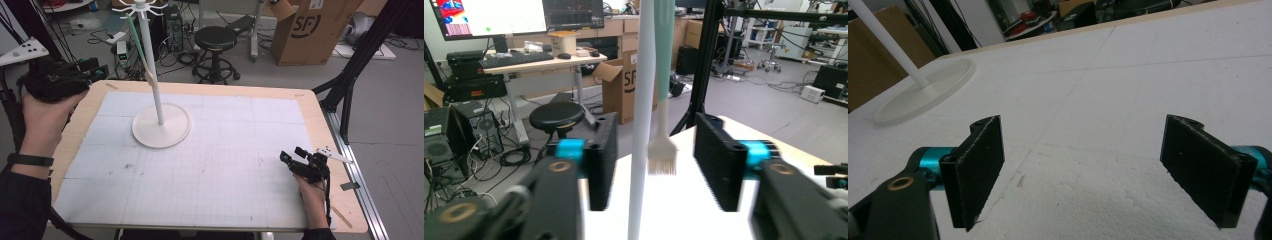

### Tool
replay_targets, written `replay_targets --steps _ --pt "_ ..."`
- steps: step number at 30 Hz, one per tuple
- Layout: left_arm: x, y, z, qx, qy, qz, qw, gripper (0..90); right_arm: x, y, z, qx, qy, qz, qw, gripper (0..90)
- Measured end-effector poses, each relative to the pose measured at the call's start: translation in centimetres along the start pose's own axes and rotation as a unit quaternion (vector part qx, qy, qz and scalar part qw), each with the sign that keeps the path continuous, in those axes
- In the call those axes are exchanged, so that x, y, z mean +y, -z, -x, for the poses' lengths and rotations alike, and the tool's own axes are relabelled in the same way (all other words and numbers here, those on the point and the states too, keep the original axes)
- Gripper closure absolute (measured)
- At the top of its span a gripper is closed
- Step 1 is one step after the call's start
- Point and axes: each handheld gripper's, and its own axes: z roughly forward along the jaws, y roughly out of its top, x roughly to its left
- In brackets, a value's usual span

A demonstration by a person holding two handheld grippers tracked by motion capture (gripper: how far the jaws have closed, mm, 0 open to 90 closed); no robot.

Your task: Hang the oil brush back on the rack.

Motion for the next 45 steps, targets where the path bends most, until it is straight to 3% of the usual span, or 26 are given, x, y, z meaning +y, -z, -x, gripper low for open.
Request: replay_targets --steps 11,19,29,31,36,45 --pt "-5.1 -0.3 0.6 -0.028 0.003 -0.014 0.9995 43.6 0.0 0.0 0.0 -0.002 0.002 0.001 1.0 16.9" --pt "-10.7 -0.3 1.2 -0.06 -0.003 -0.03 0.9978 32.6 0.0 0.0 0.0 -0.001 0.004 0.0 1.0 16.9" --pt "-17.4 -0.7 1.0 -0.068 0.003 -0.051 0.9964 25.3 0.0 0.0 0.0 -0.001 0.005 -0.001 1.0 16.9" --pt "-18.2 -0.9 1.1 -0.064 -0.002 -0.066 0.9958 25.0 0.0 -0.1 0.0 -0.001 0.005 -0.001 1.0 16.9" --pt "-20.2 -1.3 1.7 -0.055 -0.011 -0.071 0.9959 24.5 0.0 -0.1 -0.1 -0.001 0.005 -0.002 1.0 16.9" --pt "-22.3 -1.6 1.4 -0.053 0.012 -0.073 0.9959 23.7 0.0 -0.1 -0.1 -0.001 0.005 -0.002 1.0 16.9"
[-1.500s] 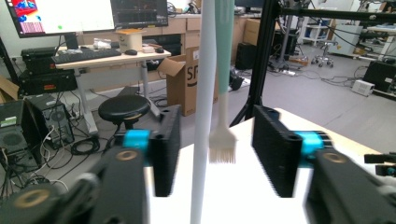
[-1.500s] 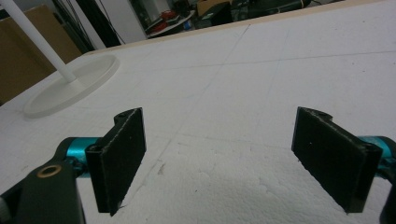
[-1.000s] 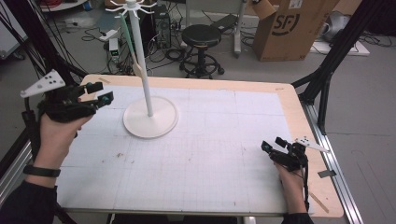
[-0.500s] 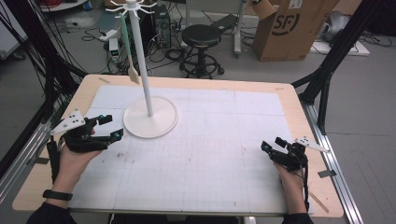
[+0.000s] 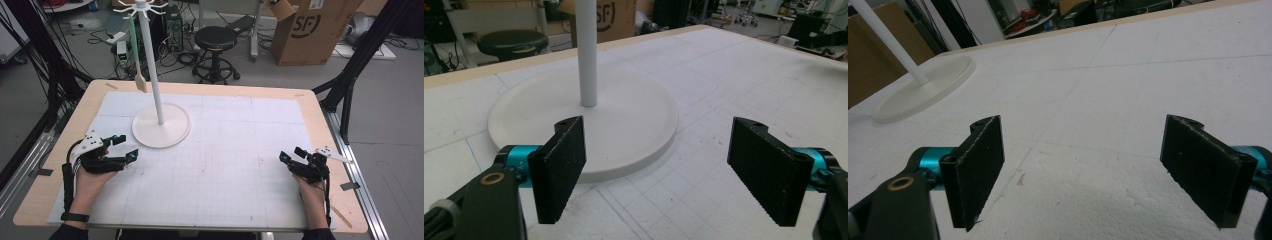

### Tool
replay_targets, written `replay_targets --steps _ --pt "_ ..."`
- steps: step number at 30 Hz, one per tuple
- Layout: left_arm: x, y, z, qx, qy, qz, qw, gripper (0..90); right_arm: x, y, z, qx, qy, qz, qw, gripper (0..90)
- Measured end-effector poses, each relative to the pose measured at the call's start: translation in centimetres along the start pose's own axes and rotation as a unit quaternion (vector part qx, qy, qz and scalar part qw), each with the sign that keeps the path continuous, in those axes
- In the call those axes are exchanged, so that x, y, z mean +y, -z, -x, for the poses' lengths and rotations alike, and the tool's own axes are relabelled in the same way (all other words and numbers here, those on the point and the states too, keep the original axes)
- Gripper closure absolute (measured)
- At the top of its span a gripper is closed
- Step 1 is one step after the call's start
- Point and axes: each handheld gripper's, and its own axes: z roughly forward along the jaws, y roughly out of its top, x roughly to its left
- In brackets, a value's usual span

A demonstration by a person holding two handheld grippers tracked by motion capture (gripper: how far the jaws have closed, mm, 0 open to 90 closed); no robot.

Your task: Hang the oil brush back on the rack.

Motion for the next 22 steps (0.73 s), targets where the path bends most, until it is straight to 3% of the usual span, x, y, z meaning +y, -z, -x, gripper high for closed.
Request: replay_targets --steps 5,9,22 --pt "-0.4 -0.2 -0.1 -0.011 0.012 -0.004 0.9999 21.6 0.0 0.0 -0.1 0.002 -0.002 -0.003 1.0 16.9" --pt "-0.4 -0.1 -0.2 -0.013 0.01 -0.004 0.9999 21.0 0.0 0.0 -0.1 0.003 0.001 -0.004 1.0 16.9" --pt "-0.3 1.3 -1.2 0.003 0.017 0.008 0.9998 19.6 0.0 0.0 0.0 0.004 0.0 -0.003 1.0 16.9"
